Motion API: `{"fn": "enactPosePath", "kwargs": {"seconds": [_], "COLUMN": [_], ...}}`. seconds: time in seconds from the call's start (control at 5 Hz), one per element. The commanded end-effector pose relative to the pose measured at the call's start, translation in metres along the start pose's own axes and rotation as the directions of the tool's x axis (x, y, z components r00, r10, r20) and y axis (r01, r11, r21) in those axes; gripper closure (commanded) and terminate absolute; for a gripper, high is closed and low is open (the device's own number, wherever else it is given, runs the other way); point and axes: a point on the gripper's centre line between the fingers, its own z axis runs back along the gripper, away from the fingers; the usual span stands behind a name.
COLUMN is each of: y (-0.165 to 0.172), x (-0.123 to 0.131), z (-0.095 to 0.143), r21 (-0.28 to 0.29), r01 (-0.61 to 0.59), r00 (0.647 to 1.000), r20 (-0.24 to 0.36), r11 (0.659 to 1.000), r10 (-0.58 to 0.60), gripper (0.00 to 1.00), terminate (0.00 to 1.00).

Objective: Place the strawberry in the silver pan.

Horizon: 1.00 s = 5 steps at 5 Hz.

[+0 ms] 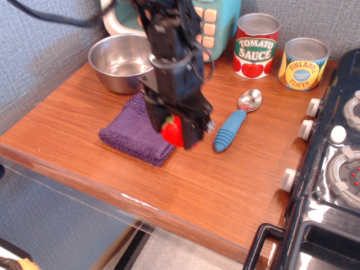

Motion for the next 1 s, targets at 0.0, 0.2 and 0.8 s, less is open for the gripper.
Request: {"fn": "enactPosePath", "kwargs": {"seconds": [0.0,0.2,0.8], "y": [0.065,0.101,0.163], "x": [0.036,0.051,0.068], "z": [0.05,0.041,0.015], "r21": [0.072,0.091,0.115], "r01": [-0.162,-0.246,-0.373], "r00": [0.976,0.963,0.927], "r20": [0.161,0.134,0.088], "r11": [0.984,0.965,0.921], "r10": [0.148,0.233,0.364], "gripper": [1.0,1.0,1.0], "terminate": [0.0,0.0,0.0]}}
